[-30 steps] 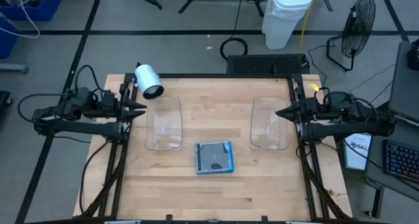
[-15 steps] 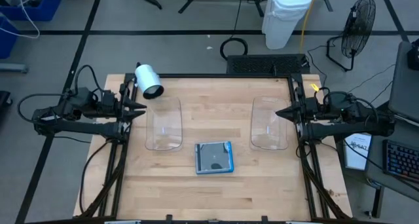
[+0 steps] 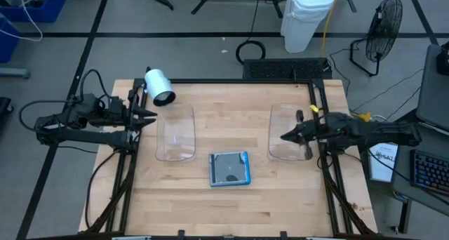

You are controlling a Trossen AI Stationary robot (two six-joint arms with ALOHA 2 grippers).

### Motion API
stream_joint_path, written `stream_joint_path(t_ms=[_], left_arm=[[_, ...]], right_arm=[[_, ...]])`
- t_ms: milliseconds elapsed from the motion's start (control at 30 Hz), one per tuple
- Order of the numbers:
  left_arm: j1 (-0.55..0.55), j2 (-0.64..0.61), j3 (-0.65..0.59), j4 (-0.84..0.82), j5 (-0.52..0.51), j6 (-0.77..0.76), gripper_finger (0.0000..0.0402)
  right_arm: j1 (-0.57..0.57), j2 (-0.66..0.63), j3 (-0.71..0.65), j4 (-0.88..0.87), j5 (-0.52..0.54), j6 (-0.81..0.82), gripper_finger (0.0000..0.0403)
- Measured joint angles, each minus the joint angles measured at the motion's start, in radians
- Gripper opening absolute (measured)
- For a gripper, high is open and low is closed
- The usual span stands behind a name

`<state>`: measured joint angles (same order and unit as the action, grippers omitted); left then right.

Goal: Pick & place jewel cases by type
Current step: Put the black CD case into the right transparent bin

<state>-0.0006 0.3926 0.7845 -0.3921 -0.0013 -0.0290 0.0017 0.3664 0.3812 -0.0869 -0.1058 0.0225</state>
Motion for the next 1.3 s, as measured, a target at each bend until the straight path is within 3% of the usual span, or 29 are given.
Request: stream_joint_path(t_ms=[100, 233, 500, 933, 1100, 1300], left_arm=[[0.000, -0.001, -0.012, 0.003, 0.030, 0.027, 0.0088], [-0.001, 0.000, -0.130, 0.042, 0.166, 0.142, 0.0088], [0.000, 0.000, -0.483, 0.480, 0.044, 0.108, 0.0088], [-0.001, -0.001, -0.688, 0.698, 0.053, 0.051, 0.0088], [-0.001, -0.001, -0.697, 0.712, 0.054, 0.049, 0.0088], [-0.001, -0.001, -0.697, 0.712, 0.054, 0.044, 0.0088]], right_arm=[[0.000, 0.000, -0.104, 0.177, 0.000, -0.002, 0.0004], [0.000, -0.001, -0.196, 0.383, 0.005, -0.038, 0.0004], [0.000, -0.001, -0.289, 0.745, 0.026, -0.027, 0.0004], [0.001, 0.075, -0.306, 0.740, 0.023, -0.089, 0.0004], [0.043, 0.203, -0.296, 0.736, 0.031, -0.189, 0.0004], [0.184, 0.451, -0.174, 0.730, 0.137, -0.294, 0.0004]])
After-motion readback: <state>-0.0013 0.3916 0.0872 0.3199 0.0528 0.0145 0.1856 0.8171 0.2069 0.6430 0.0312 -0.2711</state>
